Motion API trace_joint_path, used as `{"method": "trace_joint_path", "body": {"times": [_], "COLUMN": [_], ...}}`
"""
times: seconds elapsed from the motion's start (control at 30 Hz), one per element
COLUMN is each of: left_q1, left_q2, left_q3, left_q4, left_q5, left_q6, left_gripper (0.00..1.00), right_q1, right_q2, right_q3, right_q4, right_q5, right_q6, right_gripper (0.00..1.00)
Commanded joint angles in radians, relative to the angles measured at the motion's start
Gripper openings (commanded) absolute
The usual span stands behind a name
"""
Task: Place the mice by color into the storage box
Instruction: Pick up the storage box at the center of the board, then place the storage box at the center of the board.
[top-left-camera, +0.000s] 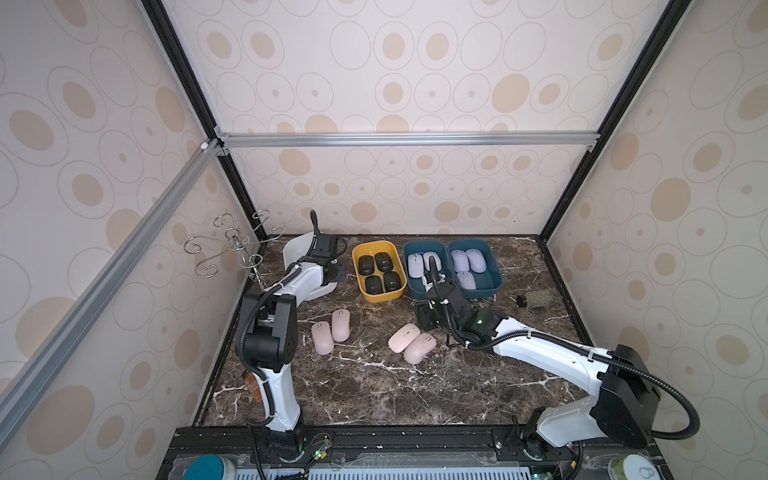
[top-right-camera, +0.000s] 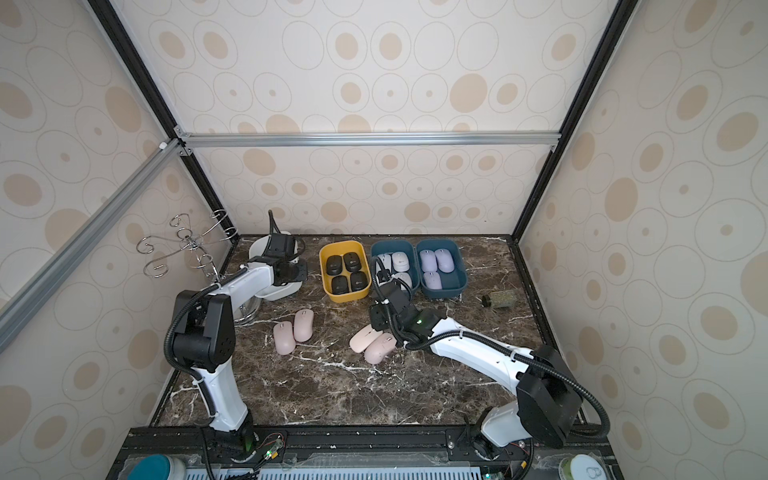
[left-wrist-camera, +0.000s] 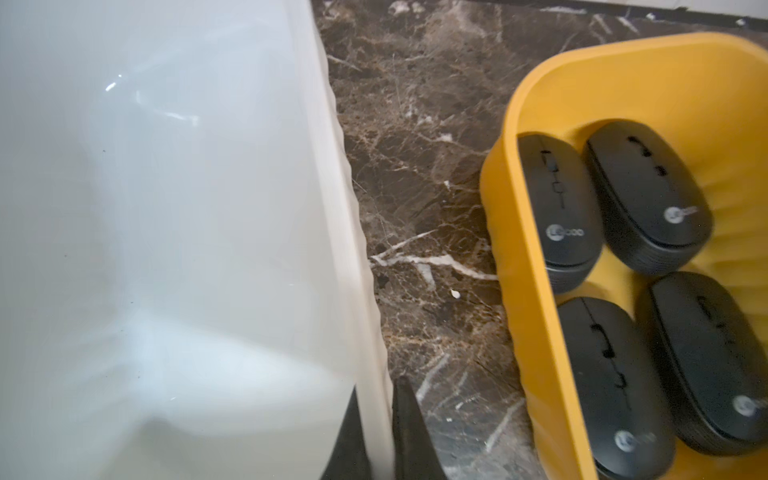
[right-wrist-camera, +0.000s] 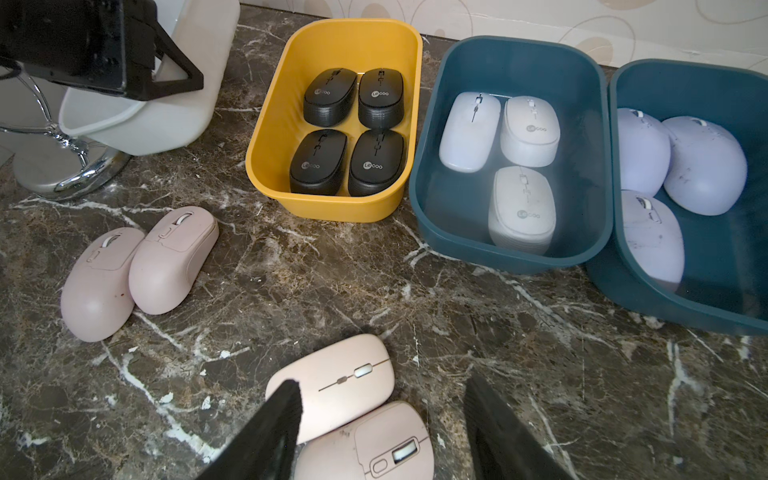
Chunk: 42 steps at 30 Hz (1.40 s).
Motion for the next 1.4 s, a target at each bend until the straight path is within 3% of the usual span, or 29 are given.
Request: {"method": "trace_joint_path", "body": {"times": [0.0, 0.13, 0.3, 0.5, 0.7, 0.93, 1.13, 1.37], "left_q1": [-0.047, -0.074, -0.124, -0.308, -0.531, -0.750, -0.907, -0.963], "left_q2": [-0.102, -0.202, -0.337, -0.527, -0.663, -0.741, -0.671, -0.650], "left_q3": [0.001, -0.044, -0.114, -0.266, -0.417, -0.501, -0.578, -0.670], "left_q4": [-0.011, -0.018, -0.046, -0.085, -0.114, -0.198, -0.175, -0.119], "left_q5": [-0.021, -0.065, -0.038, -0.020, -0.080, -0.185, -0.171, -0.173], "left_q6": [0.032, 0.016, -0.041, -0.202, -0.409, -0.702, -0.901, -1.062], "left_gripper": [0.00, 0.00, 0.00, 0.00, 0.00, 0.00, 0.00, 0.00], "right_q1": [0.002, 0.002, -0.001, -0.017, -0.026, -0.027, -0.027, -0.028], "right_q2": [0.001, -0.017, -0.052, -0.111, -0.144, -0.172, -0.176, -0.202], "right_q3": [0.005, 0.000, -0.010, -0.039, -0.053, -0.089, -0.093, -0.107], "right_q4": [0.005, 0.002, -0.012, -0.031, -0.078, -0.091, -0.097, -0.118], "right_q5": [0.019, 0.026, 0.051, 0.091, 0.114, 0.125, 0.128, 0.141], "right_q6": [0.001, -0.002, -0.012, -0.021, -0.026, -0.016, -0.016, -0.028], "right_gripper": [0.65, 0.65, 0.65, 0.65, 0.64, 0.64, 0.65, 0.65]}}
